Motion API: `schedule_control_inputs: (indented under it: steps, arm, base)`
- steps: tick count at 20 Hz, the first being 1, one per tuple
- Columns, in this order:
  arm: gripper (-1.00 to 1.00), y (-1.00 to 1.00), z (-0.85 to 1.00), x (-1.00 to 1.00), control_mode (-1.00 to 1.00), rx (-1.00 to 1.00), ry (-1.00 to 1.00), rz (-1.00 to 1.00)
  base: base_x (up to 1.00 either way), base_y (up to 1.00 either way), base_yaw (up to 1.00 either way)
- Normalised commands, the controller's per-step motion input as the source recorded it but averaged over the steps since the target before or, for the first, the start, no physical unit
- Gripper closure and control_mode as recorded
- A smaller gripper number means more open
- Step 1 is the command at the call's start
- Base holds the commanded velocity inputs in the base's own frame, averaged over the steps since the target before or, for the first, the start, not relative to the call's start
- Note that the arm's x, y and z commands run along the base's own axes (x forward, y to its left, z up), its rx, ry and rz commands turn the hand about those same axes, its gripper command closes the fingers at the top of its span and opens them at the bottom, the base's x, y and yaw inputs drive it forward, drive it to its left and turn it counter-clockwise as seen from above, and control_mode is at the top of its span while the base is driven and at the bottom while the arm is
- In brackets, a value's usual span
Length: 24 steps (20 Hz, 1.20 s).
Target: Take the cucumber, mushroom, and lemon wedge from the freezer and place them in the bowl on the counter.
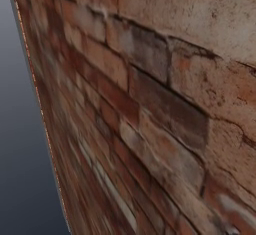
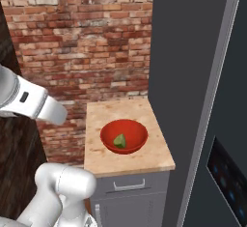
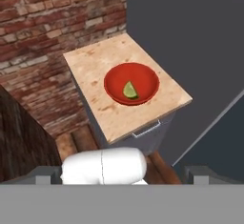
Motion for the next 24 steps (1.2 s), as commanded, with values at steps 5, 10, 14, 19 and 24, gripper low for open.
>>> schedule_control_inputs:
  steps: [5, 10, 14, 19, 24]
  arm:
    - [-1.0, 0.0, 0.0, -0.05, 1.0, 0.0, 0.0, 0.0]
    - [-1.0, 0.0, 0.0, 0.0, 1.0, 0.0, 0.0, 0.0]
    - [-1.0, 0.0, 0.0, 0.0, 1.0, 0.0, 0.0, 0.0]
    - [-1.0, 0.0, 0.0, 0.0, 1.0, 0.0, 0.0, 0.0]
    - [-1.0, 0.0, 0.0, 0.0, 1.0, 0.0, 0.0, 0.0]
  base:
    - [-0.63, 0.0, 0.0]
    - [-1.0, -0.22, 0.09]
    - [-1.0, -0.55, 0.16]
    - [-1.0, -0.63, 0.22]
    - [-0.91, -0.89, 0.33]
